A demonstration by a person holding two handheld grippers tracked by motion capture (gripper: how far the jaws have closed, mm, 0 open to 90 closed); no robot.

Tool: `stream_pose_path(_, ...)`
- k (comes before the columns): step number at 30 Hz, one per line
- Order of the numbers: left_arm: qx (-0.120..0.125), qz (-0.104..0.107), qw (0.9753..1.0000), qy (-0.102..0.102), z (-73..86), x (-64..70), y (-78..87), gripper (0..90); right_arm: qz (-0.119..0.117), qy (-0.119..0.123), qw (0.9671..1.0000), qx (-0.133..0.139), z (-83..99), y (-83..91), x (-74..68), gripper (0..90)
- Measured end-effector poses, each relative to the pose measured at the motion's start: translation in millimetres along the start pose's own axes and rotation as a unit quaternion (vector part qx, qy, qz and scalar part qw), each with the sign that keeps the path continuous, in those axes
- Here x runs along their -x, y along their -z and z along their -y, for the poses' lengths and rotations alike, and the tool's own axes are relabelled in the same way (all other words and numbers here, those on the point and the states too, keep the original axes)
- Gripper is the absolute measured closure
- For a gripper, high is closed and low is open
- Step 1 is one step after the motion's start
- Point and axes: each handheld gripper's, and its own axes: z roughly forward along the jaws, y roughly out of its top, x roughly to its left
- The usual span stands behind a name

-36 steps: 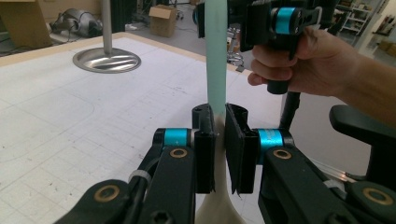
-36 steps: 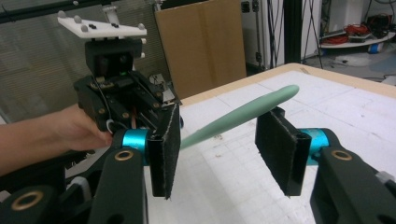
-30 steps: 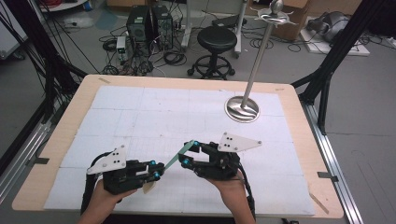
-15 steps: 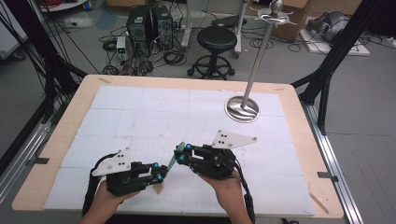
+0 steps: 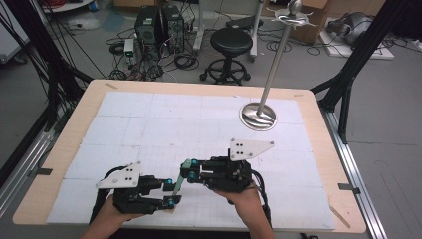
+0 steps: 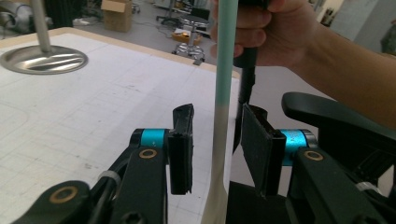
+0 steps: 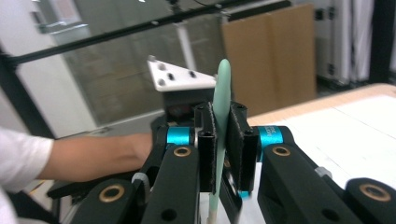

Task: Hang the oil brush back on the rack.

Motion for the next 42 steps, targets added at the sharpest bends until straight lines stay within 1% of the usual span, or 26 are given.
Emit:
stream_pose_path(1, 0.001, 0.003, 1.0, -0.002, 0.0, 0.7, -1.1, 68.2, -0.005, 0.0, 1.0, 0.0, -0.1, -0.1, 0.2, 83.6)
stream_pose_path(4, -0.001, 0.005, 0.9999, -0.011, 0.3, 2.7, -2.7, 80.9, -0.016, 0.006, 0.9999, -0.003, -0.1, -1.6, 1.1, 83.6)
stream_pose_path(5, -0.001, 0.005, 0.9999, -0.011, 0.3, 2.7, -2.7, 83.6, -0.016, 0.006, 0.9999, -0.003, -0.1, -1.6, 1.1, 83.6)
stream_pose_path(6, -0.005, 0.005, 0.9999, -0.013, 0.3, 2.8, -2.7, 84.0, -0.019, 0.006, 0.9998, -0.006, 0.0, -1.9, 0.8, 83.7)
stream_pose_path(7, -0.005, -0.003, 0.9998, -0.018, 0.4, 3.5, -2.5, 84.1, -0.02, 0.009, 0.9997, -0.007, 0.1, -2.0, 0.6, 83.7)
stream_pose_path(11, -0.004, -0.03, 0.9993, -0.021, 0.3, 3.9, -2.3, 84.3, 0.003, 0.007, 1.0, -0.005, 0.6, -2.6, -1.5, 81.9)
stream_pose_path(12, 0.0, -0.041, 0.999, -0.019, 0.1, 3.9, -2.2, 84.4, 0.012, 0.004, 0.9999, -0.003, 0.8, -3.0, -1.9, 79.2)
stream_pose_path(13, 0.005, -0.053, 0.9985, -0.016, -0.1, 4.1, -2.0, 84.4, 0.028, 0.002, 0.9996, -0.005, 1.0, -3.7, -2.9, 71.0)
stream_pose_path(14, 0.008, -0.059, 0.9981, -0.016, -0.5, 3.8, -1.7, 84.4, 0.046, 0.003, 0.9989, -0.011, 1.2, -4.3, -3.9, 67.0)
stream_pose_path(16, 0.015, -0.081, 0.9965, -0.015, -1.2, 3.4, -0.6, 84.4, 0.071, 0.007, 0.9973, -0.015, 2.2, -5.1, -6.3, 62.0)
stream_pose_path(17, 0.018, -0.093, 0.9954, -0.014, -1.3, 3.5, -0.6, 84.4, 0.094, 0.005, 0.9955, -0.014, 2.6, -5.7, -8.3, 57.6)
stream_pose_path(18, 0.018, -0.093, 0.9954, -0.014, -1.3, 3.5, -0.6, 84.4, 0.111, 0.006, 0.9938, -0.012, 2.6, -6.1, -9.0, 56.3)
stream_pose_path(19, 0.021, -0.12, 0.9925, -0.012, -1.6, 3.6, -1.0, 84.4, 0.132, 0.007, 0.9912, -0.01, 2.5, -6.7, -10.7, 55.5)
stream_pose_path(20, 0.023, -0.129, 0.9913, -0.012, -1.6, 3.7, -1.5, 84.4, 0.143, 0.01, 0.9896, -0.006, 2.3, -7.3, -11.5, 53.2)
stream_pose_path(21, 0.025, -0.142, 0.9895, -0.009, -1.7, 4.1, -3.0, 84.4, 0.155, 0.009, 0.9879, -0.005, 2.1, -7.9, -12.8, 53.0)
stream_pose_path(24, 0.026, -0.168, 0.9855, -0.009, -1.7, 5.4, -7.6, 84.3, 0.199, 0.021, 0.9798, -0.001, 0.6, -12.0, -17.5, 53.3)
stream_pose_path(25, 0.024, -0.177, 0.9839, -0.012, -1.9, 5.9, -9.2, 84.4, 0.207, 0.021, 0.9781, -0.001, 0.0, -13.4, -18.7, 53.3)
stream_pose_path(26, 0.024, -0.177, 0.9839, -0.012, -1.9, 5.9, -9.2, 84.3, 0.217, 0.021, 0.976, -0.001, -0.6, -14.8, -19.9, 53.3)
stream_pose_path(27, 0.022, -0.189, 0.9816, -0.013, -2.3, 6.7, -12.5, 84.3, 0.227, 0.021, 0.9736, -0.001, -1.4, -16.6, -21.2, 53.2)
stream_pose_path(29, 0.02, -0.199, 0.9797, -0.011, -2.6, 7.0, -15.6, 84.3, 0.241, 0.02, 0.9703, -0.005, -3.3, -19.6, -23.5, 53.0)
stream_pose_path(32, 0.014, -0.208, 0.9779, -0.011, -2.4, 7.3, -19.8, 84.3, 0.268, 0.022, 0.9629, -0.019, -5.3, -24.9, -25.7, 51.6)
stream_pose_path(35, 0.008, -0.219, 0.9755, -0.016, -2.2, 8.4, -22.4, 84.3, 0.28, 0.017, 0.9597, -0.022, -5.4, -28.4, -26.3, 54.2)
stream_pose_path(36, 0.009, -0.219, 0.9755, -0.015, -2.2, 9.0, -23.1, 84.3, 0.283, 0.011, 0.9587, -0.021, -5.5, -29.2, -26.6, 56.5)
stream_pose_path(38, 0.008, -0.223, 0.9746, -0.019, -2.2, 10.5, -24.9, 84.4, 0.286, 0.001, 0.958, -0.019, -5.8, -29.8, -26.5, 62.3)
stream_pose_path(40, 0.004, -0.228, 0.9733, -0.022, -2.4, 11.6, -25.6, 84.4, 0.279, -0.011, 0.9599, -0.018, -6.2, -29.9, -25.9, 68.0)
stream_pose_path(42, 0.006, -0.229, 0.9731, -0.023, -2.2, 11.8, -25.9, 84.4, 0.282, -0.015, 0.9591, -0.02, -6.3, -29.4, -26.4, 73.3)
